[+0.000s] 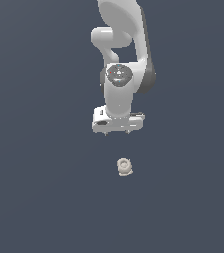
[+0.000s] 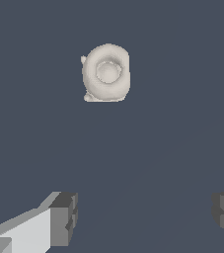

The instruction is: Pick up the object and move it to a goal position.

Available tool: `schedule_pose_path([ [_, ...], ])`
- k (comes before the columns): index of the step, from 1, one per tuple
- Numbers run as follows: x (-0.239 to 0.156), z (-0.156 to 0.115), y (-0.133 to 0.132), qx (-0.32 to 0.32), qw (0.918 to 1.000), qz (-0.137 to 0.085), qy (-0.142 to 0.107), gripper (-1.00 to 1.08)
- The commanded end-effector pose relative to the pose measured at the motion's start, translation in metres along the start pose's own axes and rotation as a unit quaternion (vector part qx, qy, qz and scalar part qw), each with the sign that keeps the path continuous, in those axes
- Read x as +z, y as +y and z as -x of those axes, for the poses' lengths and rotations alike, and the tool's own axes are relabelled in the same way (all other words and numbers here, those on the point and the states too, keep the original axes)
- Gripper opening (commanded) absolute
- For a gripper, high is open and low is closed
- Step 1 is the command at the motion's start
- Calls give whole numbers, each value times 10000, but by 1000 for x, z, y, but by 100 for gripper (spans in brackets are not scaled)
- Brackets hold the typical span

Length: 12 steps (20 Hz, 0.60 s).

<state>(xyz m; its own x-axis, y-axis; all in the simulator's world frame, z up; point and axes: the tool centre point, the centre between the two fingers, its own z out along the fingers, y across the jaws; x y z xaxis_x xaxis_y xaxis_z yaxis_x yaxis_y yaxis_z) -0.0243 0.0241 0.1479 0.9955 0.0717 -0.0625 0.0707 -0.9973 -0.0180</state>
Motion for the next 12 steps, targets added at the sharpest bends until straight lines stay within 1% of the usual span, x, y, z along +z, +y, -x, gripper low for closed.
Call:
schedule_pose_path([
  [1,0,0,0,0,10000,0,0,100],
  [4,2,1,-4,-79,10000,12,-33,100],
  [9,9,8,-19,-392,9991,60,-166,100],
  [12,10,8,-19,-407,9990,62,-173,100],
])
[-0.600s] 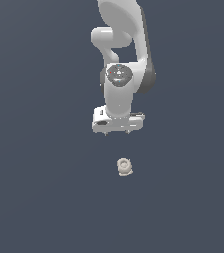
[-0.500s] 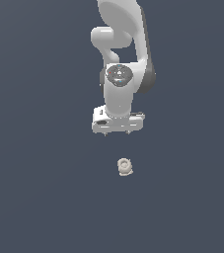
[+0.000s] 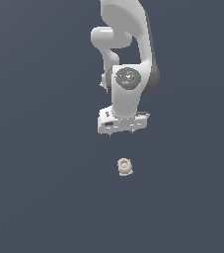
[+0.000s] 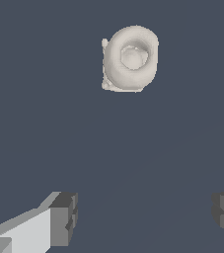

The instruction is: Pick up the object and move it to a goal position.

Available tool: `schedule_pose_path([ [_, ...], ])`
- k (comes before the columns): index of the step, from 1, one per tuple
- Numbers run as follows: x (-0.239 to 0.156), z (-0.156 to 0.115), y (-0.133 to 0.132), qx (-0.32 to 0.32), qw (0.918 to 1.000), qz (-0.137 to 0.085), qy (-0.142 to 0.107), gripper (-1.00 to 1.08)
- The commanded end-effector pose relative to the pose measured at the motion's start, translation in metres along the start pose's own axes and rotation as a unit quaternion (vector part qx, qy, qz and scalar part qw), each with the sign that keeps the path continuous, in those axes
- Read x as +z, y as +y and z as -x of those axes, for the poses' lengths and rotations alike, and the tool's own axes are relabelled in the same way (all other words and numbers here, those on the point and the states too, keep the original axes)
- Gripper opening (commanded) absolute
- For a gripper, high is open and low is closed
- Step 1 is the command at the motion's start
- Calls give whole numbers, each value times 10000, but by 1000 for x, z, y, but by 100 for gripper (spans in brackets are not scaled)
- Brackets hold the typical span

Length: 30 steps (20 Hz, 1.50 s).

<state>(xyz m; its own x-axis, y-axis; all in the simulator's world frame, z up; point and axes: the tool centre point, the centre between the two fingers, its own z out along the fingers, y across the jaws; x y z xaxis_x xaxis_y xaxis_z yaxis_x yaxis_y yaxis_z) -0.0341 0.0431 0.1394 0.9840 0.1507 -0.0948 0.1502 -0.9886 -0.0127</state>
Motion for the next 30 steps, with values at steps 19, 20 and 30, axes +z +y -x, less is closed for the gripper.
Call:
schedule_pose_path([
  [19,18,-72,0,33,9996,32,266,100],
  [20,20,-78,-1,37,9996,35,290,100],
  [30,36,-116,-2,62,9990,56,448,100],
])
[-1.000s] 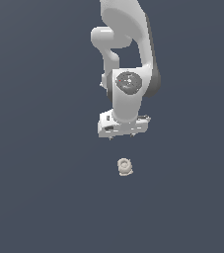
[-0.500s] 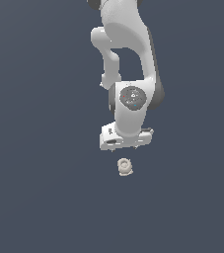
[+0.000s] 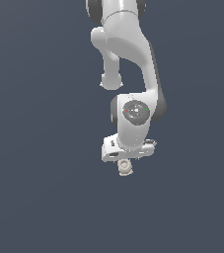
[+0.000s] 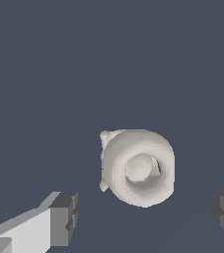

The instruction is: Pick up the object and move it to a goal position.

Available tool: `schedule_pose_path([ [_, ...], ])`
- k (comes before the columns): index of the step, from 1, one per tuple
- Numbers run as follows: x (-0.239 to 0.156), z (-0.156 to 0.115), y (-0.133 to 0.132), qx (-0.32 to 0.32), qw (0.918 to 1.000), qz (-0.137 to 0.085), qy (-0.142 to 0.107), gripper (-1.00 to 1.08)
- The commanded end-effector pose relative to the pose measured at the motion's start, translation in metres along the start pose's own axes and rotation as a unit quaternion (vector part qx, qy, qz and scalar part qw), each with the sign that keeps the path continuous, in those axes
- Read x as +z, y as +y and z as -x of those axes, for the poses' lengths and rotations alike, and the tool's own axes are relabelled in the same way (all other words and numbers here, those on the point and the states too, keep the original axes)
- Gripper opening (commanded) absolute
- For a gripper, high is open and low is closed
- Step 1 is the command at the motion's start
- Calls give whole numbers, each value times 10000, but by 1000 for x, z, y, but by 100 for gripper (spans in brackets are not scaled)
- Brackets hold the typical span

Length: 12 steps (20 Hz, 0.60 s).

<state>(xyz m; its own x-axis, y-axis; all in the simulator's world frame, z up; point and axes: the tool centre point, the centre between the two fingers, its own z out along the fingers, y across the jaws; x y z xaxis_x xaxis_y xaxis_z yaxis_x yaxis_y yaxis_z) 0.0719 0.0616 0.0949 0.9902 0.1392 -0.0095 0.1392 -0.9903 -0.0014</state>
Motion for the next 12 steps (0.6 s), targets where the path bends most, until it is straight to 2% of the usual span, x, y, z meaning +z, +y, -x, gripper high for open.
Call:
schedule_pose_path([
  [1,3,-6,0,5,10000,4,29,100],
  [12,15,-9,-1,6,10000,6,40,100],
])
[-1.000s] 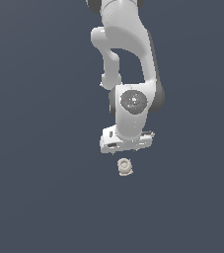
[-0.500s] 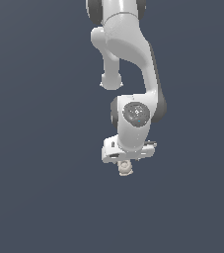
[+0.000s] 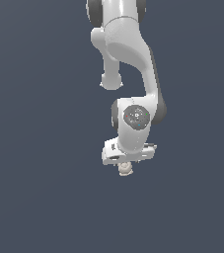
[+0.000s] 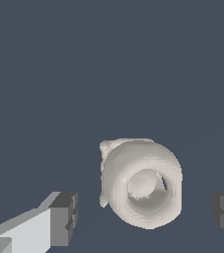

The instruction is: Pick up the object and move it to a goal position.

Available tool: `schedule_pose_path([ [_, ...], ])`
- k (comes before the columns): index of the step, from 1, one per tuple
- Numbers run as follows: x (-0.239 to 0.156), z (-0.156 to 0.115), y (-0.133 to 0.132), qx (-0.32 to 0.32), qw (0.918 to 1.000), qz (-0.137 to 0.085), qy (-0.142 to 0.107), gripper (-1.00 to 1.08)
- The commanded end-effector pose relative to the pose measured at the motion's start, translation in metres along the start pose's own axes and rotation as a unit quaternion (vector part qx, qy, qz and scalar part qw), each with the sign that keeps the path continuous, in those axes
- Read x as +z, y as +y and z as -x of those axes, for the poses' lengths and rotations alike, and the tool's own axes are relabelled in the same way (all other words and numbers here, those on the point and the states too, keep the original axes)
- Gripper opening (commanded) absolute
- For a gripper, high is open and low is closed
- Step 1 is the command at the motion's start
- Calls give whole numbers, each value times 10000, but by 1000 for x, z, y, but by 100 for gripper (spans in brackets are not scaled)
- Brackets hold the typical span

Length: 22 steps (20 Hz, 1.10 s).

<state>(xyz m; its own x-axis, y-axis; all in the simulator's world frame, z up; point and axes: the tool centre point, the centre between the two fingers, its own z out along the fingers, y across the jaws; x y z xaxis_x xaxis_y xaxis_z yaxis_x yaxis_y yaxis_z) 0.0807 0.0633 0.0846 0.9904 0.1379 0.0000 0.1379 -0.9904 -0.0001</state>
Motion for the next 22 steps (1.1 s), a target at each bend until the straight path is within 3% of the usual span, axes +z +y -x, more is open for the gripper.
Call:
schedule_pose_path([
  [1,9,0,0,0,10000,0,-7,100],
  [7,40,1,0,0,10000,1,0,100],
  [13,45,-1,0,0,10000,1,0,100],
  [14,45,-1,0,0,10000,1,0,-100],
  [22,45,-1,0,0,10000,1,0,-100],
])
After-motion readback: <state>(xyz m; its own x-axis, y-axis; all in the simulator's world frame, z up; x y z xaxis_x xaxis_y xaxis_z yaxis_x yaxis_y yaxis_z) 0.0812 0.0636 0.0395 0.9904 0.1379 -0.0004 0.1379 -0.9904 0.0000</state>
